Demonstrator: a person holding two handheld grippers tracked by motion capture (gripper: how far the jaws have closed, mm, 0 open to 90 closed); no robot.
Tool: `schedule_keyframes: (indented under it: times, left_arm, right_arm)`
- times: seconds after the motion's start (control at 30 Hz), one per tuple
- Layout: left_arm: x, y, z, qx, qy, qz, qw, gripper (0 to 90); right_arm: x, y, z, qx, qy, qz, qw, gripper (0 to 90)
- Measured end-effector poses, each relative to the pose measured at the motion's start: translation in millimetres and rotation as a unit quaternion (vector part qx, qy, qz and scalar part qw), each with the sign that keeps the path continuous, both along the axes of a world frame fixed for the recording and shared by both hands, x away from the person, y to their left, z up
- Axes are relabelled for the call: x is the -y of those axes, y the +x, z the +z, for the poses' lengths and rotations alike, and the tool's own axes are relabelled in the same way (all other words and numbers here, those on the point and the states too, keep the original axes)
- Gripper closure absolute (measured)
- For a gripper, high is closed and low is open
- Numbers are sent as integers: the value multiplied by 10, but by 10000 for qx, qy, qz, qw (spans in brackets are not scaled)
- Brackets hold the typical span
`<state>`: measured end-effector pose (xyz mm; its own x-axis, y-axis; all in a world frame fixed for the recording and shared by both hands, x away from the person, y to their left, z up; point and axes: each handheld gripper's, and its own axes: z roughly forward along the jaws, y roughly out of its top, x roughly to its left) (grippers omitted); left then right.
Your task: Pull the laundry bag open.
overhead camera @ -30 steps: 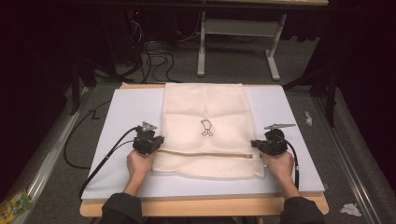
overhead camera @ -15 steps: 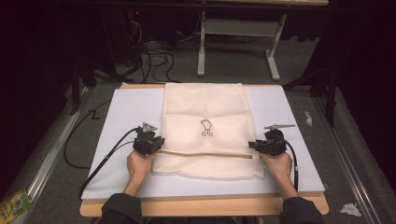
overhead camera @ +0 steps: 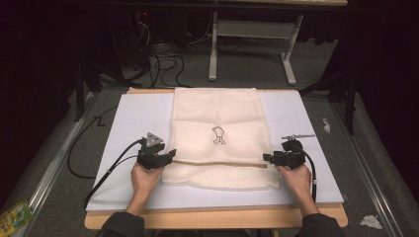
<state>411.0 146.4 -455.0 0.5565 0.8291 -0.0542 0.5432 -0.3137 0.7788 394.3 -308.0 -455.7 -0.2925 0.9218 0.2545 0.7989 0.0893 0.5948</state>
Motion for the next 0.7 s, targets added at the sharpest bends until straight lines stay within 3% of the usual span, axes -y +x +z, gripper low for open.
schedule_keyframes:
  times: [0.23, 0.47, 0.7]
  left_arm:
    - [46, -110, -42, 2, -48, -192, 9998, 463]
    - [132, -75, -147, -142, -174, -215, 9995, 459]
    - [198, -39, -249, -241, -118, -166, 9995, 465]
  right_arm:
    - [9, -6, 6, -269, 57, 8, 9996, 447]
    - [-10, 28, -14, -428, 44, -66, 9991, 448]
    - [-38, 27, 6, -669, -6, 64, 9977, 448]
